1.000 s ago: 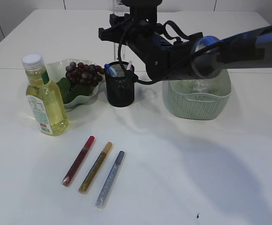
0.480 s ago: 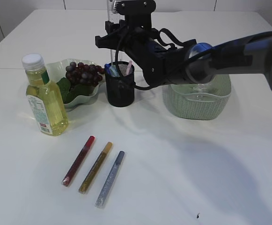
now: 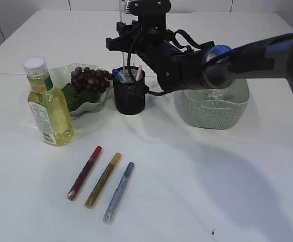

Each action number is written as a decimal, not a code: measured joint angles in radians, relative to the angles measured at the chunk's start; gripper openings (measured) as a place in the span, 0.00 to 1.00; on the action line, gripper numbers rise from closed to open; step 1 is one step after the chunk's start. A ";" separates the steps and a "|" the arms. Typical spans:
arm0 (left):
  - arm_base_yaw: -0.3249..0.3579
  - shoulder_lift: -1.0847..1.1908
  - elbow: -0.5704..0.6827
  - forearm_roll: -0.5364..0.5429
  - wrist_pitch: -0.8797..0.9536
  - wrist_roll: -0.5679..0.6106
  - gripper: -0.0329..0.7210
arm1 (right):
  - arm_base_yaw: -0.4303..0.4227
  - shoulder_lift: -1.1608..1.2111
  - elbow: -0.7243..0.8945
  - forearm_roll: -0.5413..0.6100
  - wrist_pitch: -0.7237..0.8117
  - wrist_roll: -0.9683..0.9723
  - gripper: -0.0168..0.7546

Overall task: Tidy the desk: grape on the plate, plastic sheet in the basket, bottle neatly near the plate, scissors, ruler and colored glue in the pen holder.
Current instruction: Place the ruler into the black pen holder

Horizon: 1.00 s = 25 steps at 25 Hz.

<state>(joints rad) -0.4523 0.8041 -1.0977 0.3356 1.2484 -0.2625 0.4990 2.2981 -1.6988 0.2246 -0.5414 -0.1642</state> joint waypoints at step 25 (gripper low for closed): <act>0.000 0.000 0.000 -0.016 0.001 0.000 0.36 | -0.002 0.000 0.000 -0.002 0.008 0.000 0.51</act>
<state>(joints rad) -0.4523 0.8041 -1.0977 0.3197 1.2498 -0.2625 0.4975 2.2981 -1.6988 0.2224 -0.5336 -0.1638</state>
